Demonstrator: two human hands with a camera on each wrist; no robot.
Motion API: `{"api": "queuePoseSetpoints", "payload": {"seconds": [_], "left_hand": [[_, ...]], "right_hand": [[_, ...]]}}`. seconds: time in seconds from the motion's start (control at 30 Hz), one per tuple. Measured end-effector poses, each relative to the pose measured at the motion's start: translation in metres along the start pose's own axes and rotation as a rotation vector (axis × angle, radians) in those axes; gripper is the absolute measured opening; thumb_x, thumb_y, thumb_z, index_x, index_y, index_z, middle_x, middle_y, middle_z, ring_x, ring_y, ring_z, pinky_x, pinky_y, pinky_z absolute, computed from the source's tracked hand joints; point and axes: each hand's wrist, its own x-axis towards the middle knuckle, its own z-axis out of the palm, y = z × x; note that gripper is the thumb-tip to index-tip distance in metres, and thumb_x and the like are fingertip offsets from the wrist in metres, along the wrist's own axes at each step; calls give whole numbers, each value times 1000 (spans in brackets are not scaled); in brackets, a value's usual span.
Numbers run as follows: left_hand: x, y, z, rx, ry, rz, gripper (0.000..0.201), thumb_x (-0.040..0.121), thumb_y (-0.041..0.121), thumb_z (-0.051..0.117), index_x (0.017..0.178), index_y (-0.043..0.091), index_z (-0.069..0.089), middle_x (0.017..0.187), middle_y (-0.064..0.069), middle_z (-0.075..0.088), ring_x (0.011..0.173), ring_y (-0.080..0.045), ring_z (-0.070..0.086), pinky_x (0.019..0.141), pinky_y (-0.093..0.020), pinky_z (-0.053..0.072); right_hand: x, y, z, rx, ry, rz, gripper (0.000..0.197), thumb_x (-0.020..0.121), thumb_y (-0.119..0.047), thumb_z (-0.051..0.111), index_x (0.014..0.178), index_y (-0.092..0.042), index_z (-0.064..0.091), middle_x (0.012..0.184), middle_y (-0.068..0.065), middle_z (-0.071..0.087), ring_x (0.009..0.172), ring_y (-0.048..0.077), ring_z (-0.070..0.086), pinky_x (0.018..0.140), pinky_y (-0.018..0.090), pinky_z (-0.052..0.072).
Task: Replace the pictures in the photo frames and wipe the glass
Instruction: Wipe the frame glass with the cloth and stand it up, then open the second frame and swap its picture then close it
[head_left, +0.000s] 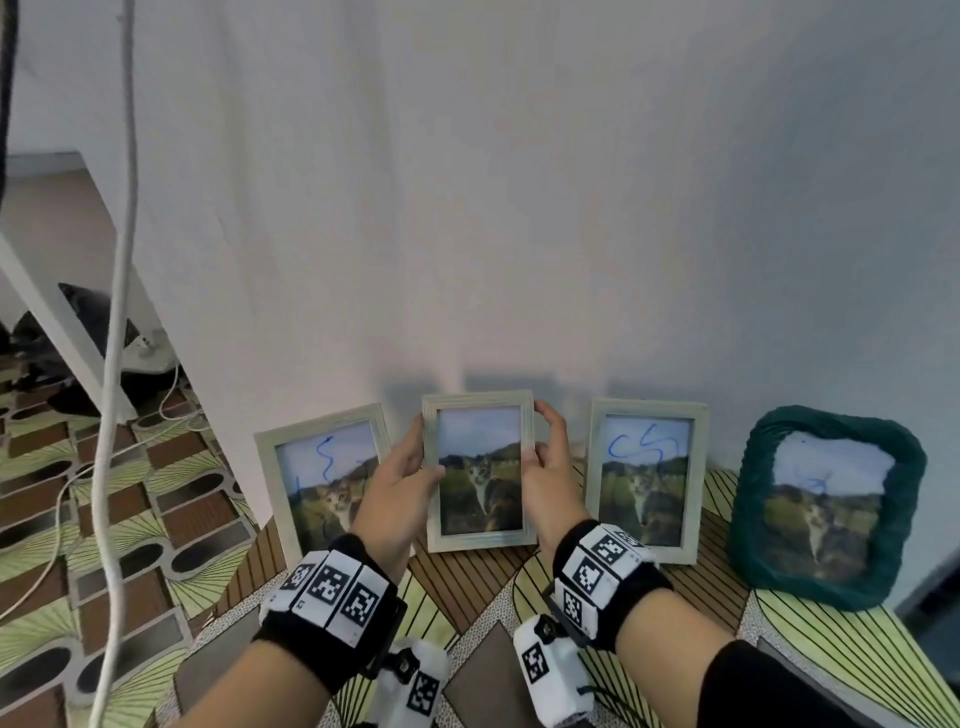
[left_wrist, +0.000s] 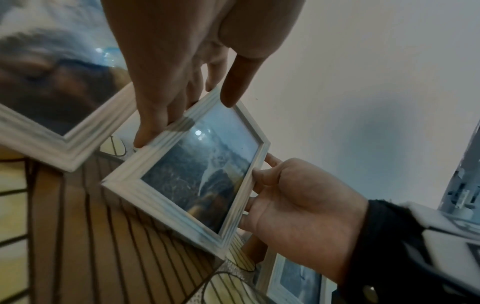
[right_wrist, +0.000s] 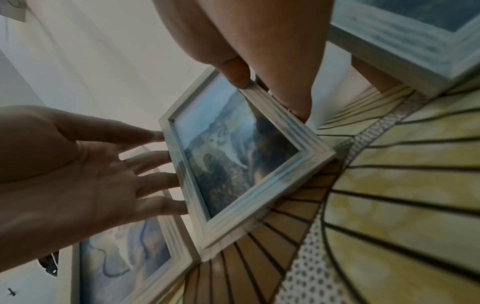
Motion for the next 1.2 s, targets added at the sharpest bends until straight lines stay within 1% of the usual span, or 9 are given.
{"api": "queuePoseSetpoints", "payload": {"seconds": [0.17,0.27,0.33,0.43,0.6,0.7,0.83,0.97,1.2], "left_hand": [[-6,0,-1,-31,-17,-31,67,98,-5,43,152,31,28,143,13,50,134,-16,47,108,-37,42],[-11,7,-1,-31,-2,-44,67,97,-5,45,154,26,26,155,7,38,141,-18,38,114,-42,35],[-15,14,-3,4,11,-44,65,98,0,48,153,25,27,158,7,30,144,-16,32,113,-43,37],[-25,31,-8,7,12,-55,59,99,8,51,151,31,33,158,6,28,144,-17,30,107,-40,42],[-63,50,-24,50,27,0,40,99,18,55,135,35,53,144,1,47,128,-18,51,104,-42,46],[-98,49,-37,112,110,49,18,97,14,56,111,25,61,122,-7,64,106,-26,66,83,-39,57],[-136,42,-56,190,203,138,12,95,6,56,100,15,60,101,-13,67,91,-31,65,80,-44,54],[-151,39,-76,235,273,136,19,95,7,57,101,25,59,105,-9,64,96,-26,63,81,-41,51],[-123,29,-117,471,259,-31,69,90,11,65,148,26,31,138,-11,47,129,-25,47,109,-46,39]], "right_hand": [[0,7,0,-82,9,-13,63,104,-9,31,115,-72,34,91,14,54,74,24,49,71,42,52],[-6,-2,-4,-83,-43,34,48,106,-17,33,144,-45,32,124,6,59,101,22,59,99,49,50],[-12,-13,-9,-90,-92,58,50,106,-23,37,153,-33,25,153,1,40,132,19,46,114,42,37],[-22,-36,-17,-91,-133,55,55,105,-27,40,156,-26,19,161,-1,24,146,18,28,119,33,24],[-59,-65,-33,-124,-109,-28,48,103,-36,42,150,-25,35,153,-1,38,137,15,39,111,32,30],[-89,-65,-37,-66,-107,-27,24,101,-27,49,123,-31,55,124,0,63,109,13,62,100,37,46],[-126,-55,-37,-15,-125,-73,17,99,-17,51,101,-31,61,94,4,70,81,14,72,79,35,57],[-142,-49,-29,-68,-154,-118,16,98,-17,52,102,-29,62,93,-2,71,87,11,70,87,41,57],[-127,-45,7,-239,-347,-132,36,98,-16,55,133,-25,54,131,-12,59,121,3,54,110,38,43]]}}
